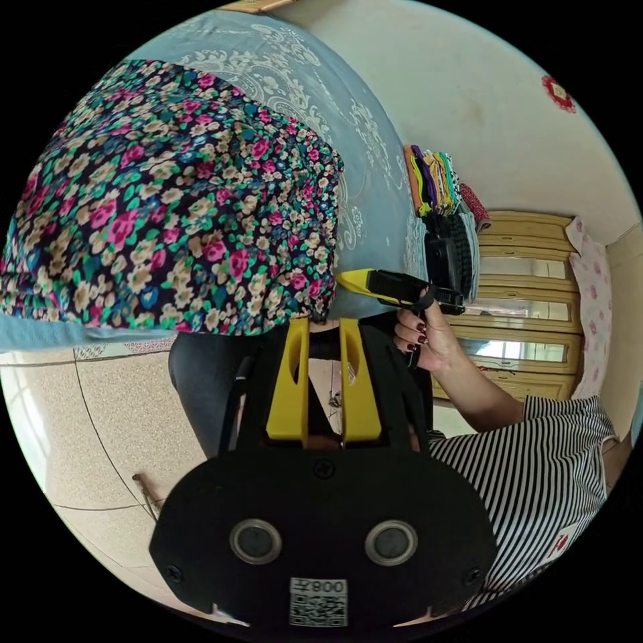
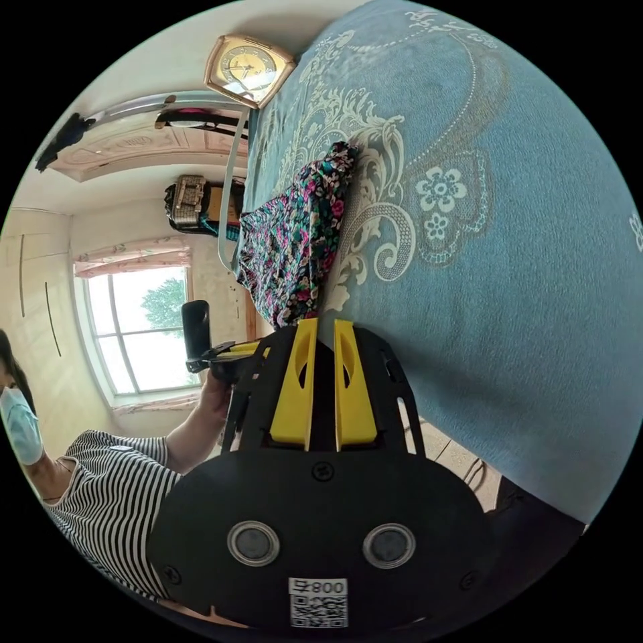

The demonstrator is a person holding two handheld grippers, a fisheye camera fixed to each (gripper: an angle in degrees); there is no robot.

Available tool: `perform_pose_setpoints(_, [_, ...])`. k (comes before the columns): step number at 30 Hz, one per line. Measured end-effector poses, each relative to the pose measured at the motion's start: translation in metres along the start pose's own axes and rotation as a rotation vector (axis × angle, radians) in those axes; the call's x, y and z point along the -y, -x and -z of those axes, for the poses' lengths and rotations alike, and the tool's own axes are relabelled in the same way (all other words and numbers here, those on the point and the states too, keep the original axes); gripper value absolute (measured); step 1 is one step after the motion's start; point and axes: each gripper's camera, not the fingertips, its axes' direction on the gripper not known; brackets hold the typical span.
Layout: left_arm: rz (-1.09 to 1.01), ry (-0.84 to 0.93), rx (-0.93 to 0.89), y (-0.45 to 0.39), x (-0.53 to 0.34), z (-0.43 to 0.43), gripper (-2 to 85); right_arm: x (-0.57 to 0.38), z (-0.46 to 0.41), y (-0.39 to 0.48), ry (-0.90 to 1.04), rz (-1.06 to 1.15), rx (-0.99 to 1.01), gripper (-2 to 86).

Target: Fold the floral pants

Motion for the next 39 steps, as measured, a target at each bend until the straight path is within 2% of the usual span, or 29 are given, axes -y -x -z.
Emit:
perform_pose_setpoints(7, [0.004, -0.093, -0.070, 0.013, -0.011, 0.017, 1.5, -0.007, -0.005, -0.026, 0.013, -0.020, 0.081, 7.8])
perform_pose_setpoints(18, [0.023, -0.157, -0.127, 0.040, -0.022, 0.036, 0.9, -0.025, -0.005, -0.074, -0.048, -0.109, 0.388, 10.2])
perform_pose_setpoints(26, [0.009, -0.139, -0.118, 0.058, -0.025, 0.042, 1.0, -0.037, -0.007, -0.090, -0.040, -0.114, 0.415, 11.0])
perform_pose_setpoints(33, [-0.003, -0.161, -0.138, 0.077, -0.031, 0.061, 1.7, -0.042, -0.016, -0.094, -0.006, -0.124, 0.417, 4.1])
perform_pose_setpoints(36, [0.034, -0.239, -0.143, 0.097, -0.046, 0.085, 2.3, -0.048, -0.007, -0.090, -0.020, -0.106, 0.413, 2.7])
perform_pose_setpoints(39, [0.138, -0.345, -0.237, 0.135, -0.062, 0.107, 3.6, -0.051, 0.007, -0.081, -0.050, -0.075, 0.463, 2.2])
